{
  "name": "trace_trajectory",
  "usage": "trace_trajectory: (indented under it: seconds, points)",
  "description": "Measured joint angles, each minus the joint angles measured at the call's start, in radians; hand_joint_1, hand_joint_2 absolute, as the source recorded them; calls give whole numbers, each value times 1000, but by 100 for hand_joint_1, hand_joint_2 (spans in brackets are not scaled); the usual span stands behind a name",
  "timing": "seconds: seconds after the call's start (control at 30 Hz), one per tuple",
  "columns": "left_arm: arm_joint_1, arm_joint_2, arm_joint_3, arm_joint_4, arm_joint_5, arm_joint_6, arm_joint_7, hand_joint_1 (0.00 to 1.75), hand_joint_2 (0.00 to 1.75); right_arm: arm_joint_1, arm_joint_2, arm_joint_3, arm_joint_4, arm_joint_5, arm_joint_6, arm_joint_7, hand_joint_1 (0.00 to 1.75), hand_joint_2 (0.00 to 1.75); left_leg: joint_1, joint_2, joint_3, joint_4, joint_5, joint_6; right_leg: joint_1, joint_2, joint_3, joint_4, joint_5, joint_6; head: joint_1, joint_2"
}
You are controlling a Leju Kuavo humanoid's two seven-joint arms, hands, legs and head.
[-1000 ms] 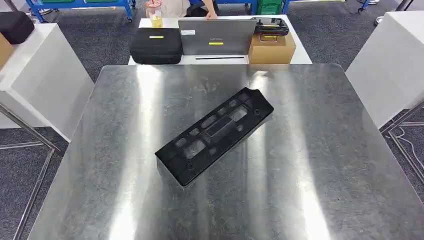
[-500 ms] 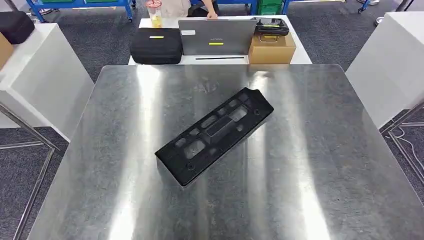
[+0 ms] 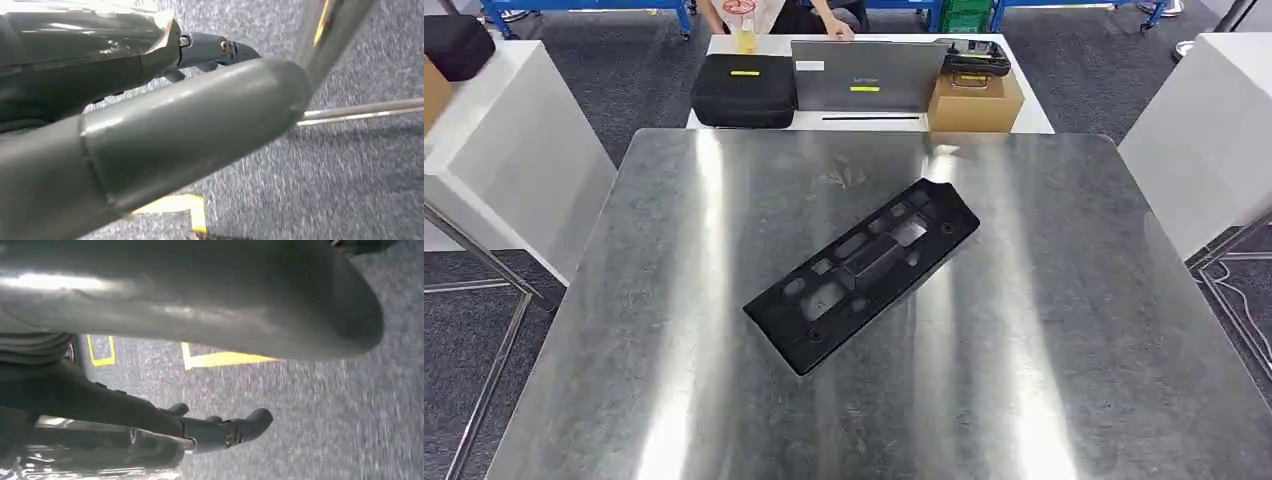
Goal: Take the parts from the cabinet and place them on the table.
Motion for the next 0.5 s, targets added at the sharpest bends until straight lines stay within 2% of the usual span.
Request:
trace_trajectory:
  seconds: [0.03,0.07,0.1,0.13,0.17,0.2,0.23,0.27,0.33,0.37,0.4,0.43,0.47,0.5]
  points:
    - [1,0,0,0,0,6,2,0,0,1,0,11,3,-2,15,7,0,0,0,1,-3,0,1,0,0,0,-23,59,-21,2,2,0]
    - [3,0,0,0,0,11,5,0,0,2,0,18,5,-7,25,13,0,0,-1,1,-4,0,2,0,1,0,-25,75,-21,7,2,0]
    - [5,0,0,0,-5,13,9,0,0,3,0,24,6,-11,32,19,0,0,-1,1,-6,1,4,-2,1,0,-1,44,-6,15,2,0]
    - [7,-2,0,0,-8,14,14,0,0,2,2,27,8,-19,32,19,0,0,-1,1,-7,1,6,-5,1,0,50,-38,26,25,3,0]
    - [8,-4,0,1,-13,14,17,0,0,1,3,29,9,-24,32,16,0,0,-1,0,-8,2,7,-7,0,0,102,-125,53,31,2,0]
    - [8,-7,-1,1,-17,15,24,0,0,0,5,30,10,-29,27,11,0,0,0,-1,-9,4,9,-10,-1,0,166,-228,74,31,3,0]
    - [8,-9,-2,1,-25,16,34,0,0,-1,9,32,10,-34,17,5,0,0,-3,-1,-10,7,11,-16,4,2,190,-256,86,18,1,0]
    - [8,-11,-3,1,-27,18,40,0,0,0,11,32,11,-38,4,-1,0,0,-4,-2,-9,8,12,-20,8,4,182,-248,105,16,-1,0]
    - [8,-12,-4,2,-34,15,46,0,0,-1,15,33,11,-43,-12,-8,0,0,-4,-4,-13,16,15,-29,9,3,168,-256,101,3,-2,0]
    - [11,-10,-4,2,-35,9,46,0,0,0,20,34,14,-42,-14,-15,0,0,-5,-5,-18,18,16,-33,-6,2,166,-261,105,-6,1,0]
    - [15,-7,-4,2,-36,-1,46,0,0,-1,22,37,15,-41,-16,-19,0,0,2,-4,-23,31,-4,-42,-9,-2,162,-260,110,-12,3,0]
    - [18,-4,-5,2,-39,-9,46,0,0,-2,26,41,15,-40,-18,-24,0,0,7,2,-31,59,-56,-54,-8,-2,155,-260,117,-23,-3,0]
    - [19,0,-5,2,-39,-14,46,0,0,0,27,43,16,-39,-19,-27,0,0,13,4,-46,118,-121,-64,-7,-4,147,-259,122,-29,-6,0]
    - [19,6,-5,2,-39,-18,46,0,0,2,28,45,16,-39,-21,-28,0,0,18,5,-61,182,-169,-73,-6,-7,139,-259,128,-33,-5,0]
